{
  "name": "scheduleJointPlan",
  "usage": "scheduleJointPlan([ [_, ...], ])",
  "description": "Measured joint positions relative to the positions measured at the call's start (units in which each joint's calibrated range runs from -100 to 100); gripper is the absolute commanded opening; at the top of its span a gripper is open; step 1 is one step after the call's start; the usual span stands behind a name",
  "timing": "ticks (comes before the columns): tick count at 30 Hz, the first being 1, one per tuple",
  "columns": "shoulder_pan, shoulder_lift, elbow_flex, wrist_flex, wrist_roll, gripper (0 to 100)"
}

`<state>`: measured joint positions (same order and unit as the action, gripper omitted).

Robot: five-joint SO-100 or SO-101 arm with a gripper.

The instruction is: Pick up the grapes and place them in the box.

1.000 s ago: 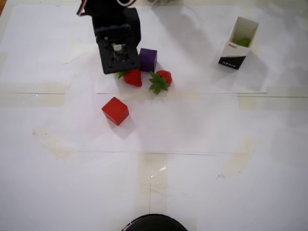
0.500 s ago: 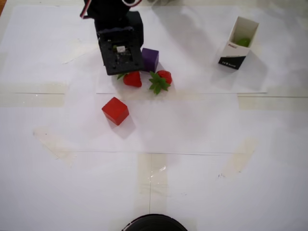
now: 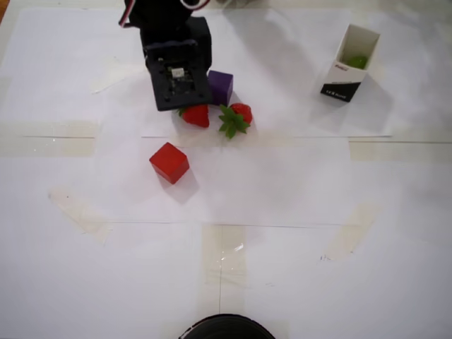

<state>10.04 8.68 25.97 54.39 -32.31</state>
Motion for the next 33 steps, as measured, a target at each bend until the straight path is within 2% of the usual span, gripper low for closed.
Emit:
scheduleJointPlan([
  [11,-1.3,-2.1,-23.1,21.4,0.3,6],
  [15,-6.7,-7.1,-31.0,31.3,-2.1,6],
  [19,-16.6,-14.8,-31.9,37.2,-6.4,7],
  [23,-29.8,-20.5,-29.6,36.9,-11.5,7],
  [27,-39.9,-23.2,-20.9,31.5,-15.1,7],
  [33,-46.4,-23.5,-6.8,21.6,-17.9,9],
])
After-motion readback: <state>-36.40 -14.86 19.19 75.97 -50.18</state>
